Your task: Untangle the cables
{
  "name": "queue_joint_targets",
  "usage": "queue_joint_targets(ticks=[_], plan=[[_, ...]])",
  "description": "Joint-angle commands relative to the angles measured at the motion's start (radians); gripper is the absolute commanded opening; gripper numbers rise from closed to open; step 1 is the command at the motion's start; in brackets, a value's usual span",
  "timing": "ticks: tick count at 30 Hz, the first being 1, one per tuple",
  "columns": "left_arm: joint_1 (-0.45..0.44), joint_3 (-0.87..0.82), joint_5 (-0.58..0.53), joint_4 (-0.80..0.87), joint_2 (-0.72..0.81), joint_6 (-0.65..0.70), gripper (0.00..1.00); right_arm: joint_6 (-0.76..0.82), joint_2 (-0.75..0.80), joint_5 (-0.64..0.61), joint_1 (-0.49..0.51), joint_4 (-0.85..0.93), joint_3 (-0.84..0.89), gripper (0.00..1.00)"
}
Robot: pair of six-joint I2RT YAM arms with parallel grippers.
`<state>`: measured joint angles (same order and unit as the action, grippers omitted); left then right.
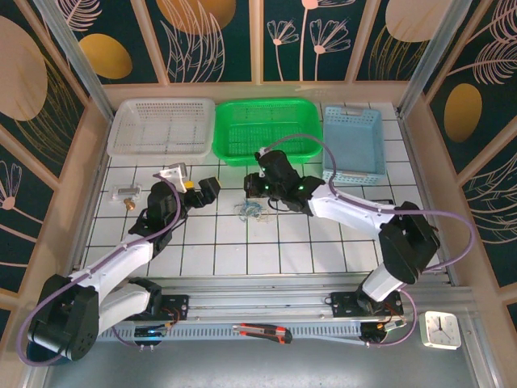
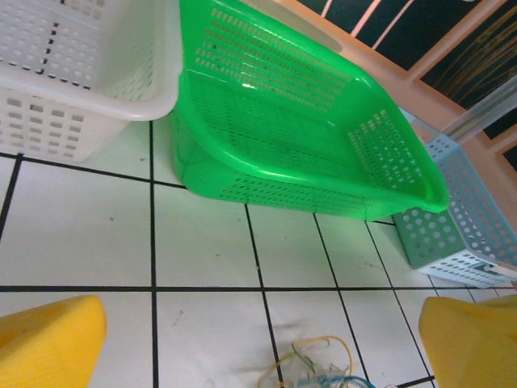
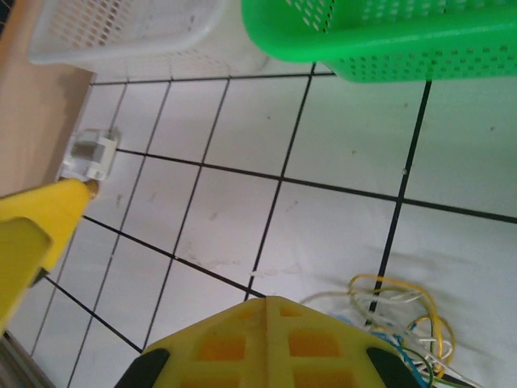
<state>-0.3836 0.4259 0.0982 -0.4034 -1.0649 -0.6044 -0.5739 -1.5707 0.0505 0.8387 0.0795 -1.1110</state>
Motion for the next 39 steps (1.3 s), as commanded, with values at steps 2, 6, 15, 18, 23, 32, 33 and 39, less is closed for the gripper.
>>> queue_joint_targets(ticks=[2, 6, 15, 18, 23, 32, 33, 39], plan=[[-0.005, -0.014, 0.095, -0.097, -0.012, 0.023, 0.99, 0.008, 0.077, -0.008, -0.009, -0.025, -0.029, 0.00], [-0.010, -0.035, 0.126, -0.161, -0.036, 0.000, 0.99, 0.001, 0.111, -0.006, -0.018, -0.043, -0.029, 0.00], [-0.110, -0.045, 0.063, -0.227, -0.087, 0.058, 0.99, -0.004, 0.130, 0.003, -0.027, -0.049, -0.036, 0.00], [-0.144, -0.039, 0.038, -0.254, -0.115, 0.079, 0.99, -0.005, 0.134, 0.008, -0.029, -0.051, -0.042, 0.00], [-0.169, -0.038, 0.016, -0.311, -0.148, 0.096, 0.99, -0.014, 0.152, 0.019, -0.029, -0.055, -0.052, 0.00], [-0.198, 0.001, 0.041, -0.348, -0.193, 0.164, 0.99, -0.027, 0.197, 0.030, -0.029, -0.073, -0.054, 0.00], [-0.203, 0.011, 0.046, -0.350, -0.204, 0.169, 0.99, -0.027, 0.200, 0.034, -0.028, -0.074, -0.056, 0.00], [-0.236, 0.062, 0.060, -0.374, -0.281, 0.194, 0.99, -0.027, 0.216, 0.040, -0.029, -0.079, -0.082, 0.00]])
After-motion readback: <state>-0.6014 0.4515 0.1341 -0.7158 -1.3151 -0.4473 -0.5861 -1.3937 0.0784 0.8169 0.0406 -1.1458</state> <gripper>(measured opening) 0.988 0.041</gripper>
